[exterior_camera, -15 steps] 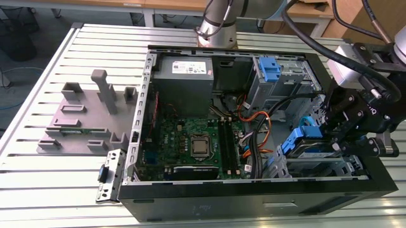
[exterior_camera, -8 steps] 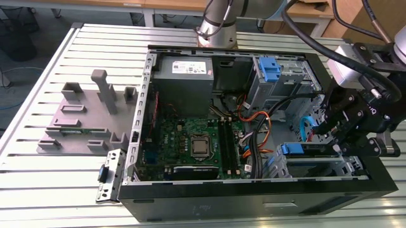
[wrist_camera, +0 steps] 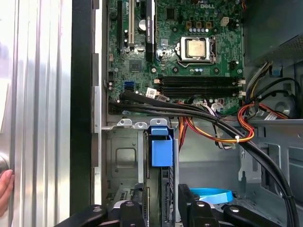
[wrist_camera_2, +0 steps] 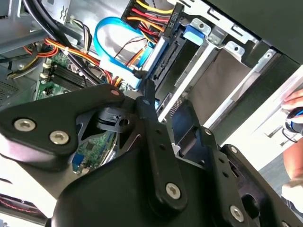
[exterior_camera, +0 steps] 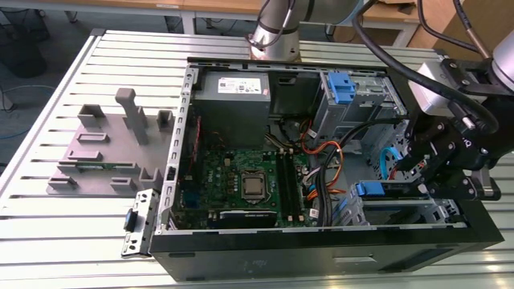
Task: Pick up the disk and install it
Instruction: 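Insert the disk into the insertion slot, then insert the first disk wire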
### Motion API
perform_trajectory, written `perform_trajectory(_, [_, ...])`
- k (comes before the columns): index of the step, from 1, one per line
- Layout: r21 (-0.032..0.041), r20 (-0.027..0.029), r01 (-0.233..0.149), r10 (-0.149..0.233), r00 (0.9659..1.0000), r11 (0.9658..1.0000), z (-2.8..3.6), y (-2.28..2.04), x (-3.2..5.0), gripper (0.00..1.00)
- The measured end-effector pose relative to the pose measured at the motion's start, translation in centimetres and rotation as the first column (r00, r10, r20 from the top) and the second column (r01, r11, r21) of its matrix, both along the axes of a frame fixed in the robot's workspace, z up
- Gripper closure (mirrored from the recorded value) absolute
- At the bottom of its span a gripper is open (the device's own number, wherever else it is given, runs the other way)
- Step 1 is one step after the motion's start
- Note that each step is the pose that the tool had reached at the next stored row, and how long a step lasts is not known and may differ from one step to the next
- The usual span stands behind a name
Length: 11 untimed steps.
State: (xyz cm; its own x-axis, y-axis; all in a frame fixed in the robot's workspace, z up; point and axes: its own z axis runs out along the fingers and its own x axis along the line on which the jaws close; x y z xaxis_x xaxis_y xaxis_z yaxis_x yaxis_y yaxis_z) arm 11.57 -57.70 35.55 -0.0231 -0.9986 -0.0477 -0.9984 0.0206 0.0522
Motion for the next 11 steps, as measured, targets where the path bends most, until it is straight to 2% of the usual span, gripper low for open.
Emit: perform_trajectory(11, [0.0001,0.0015,-0.001,0.001,1.0,1.0,-0.1,0.29,-0.04,0.58])
